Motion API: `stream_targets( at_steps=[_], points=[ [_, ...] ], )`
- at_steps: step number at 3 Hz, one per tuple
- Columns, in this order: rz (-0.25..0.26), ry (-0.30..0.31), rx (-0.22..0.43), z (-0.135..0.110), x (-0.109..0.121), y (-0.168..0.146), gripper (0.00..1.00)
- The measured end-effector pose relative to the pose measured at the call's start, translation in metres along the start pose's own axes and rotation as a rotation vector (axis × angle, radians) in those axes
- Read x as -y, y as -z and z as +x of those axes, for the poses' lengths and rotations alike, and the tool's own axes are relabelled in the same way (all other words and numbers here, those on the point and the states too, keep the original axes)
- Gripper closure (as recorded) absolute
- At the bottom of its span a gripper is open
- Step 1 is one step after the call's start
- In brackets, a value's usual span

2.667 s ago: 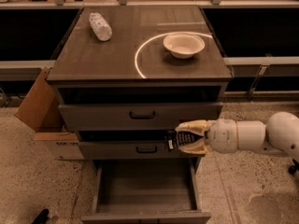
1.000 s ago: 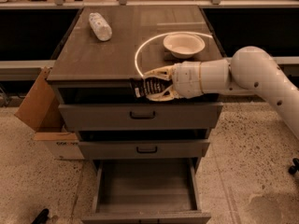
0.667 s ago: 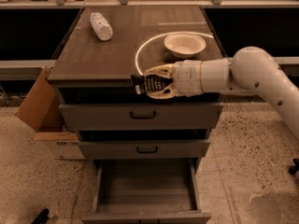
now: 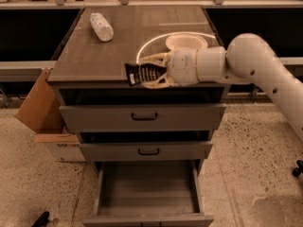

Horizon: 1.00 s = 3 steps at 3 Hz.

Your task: Pick rxbar chocolate from bottom drawer and place on counter

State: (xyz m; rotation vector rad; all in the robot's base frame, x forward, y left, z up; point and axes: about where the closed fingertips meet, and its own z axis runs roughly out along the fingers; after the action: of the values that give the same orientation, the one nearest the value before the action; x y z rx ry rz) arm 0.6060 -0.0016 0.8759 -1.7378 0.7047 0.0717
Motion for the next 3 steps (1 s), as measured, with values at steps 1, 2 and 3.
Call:
stream_targets(
  at_steps=[1,2,3],
  points=[
    [0.022,-0.024,0.003,-0.001,0.040,-0.019,1.00],
    [0.051,-0.067,-0.014,0.001,0.067,-0.043,1.00],
    [0.064,-0.124,-0.028,0.007,0.084,-0.071,1.00]
  ],
)
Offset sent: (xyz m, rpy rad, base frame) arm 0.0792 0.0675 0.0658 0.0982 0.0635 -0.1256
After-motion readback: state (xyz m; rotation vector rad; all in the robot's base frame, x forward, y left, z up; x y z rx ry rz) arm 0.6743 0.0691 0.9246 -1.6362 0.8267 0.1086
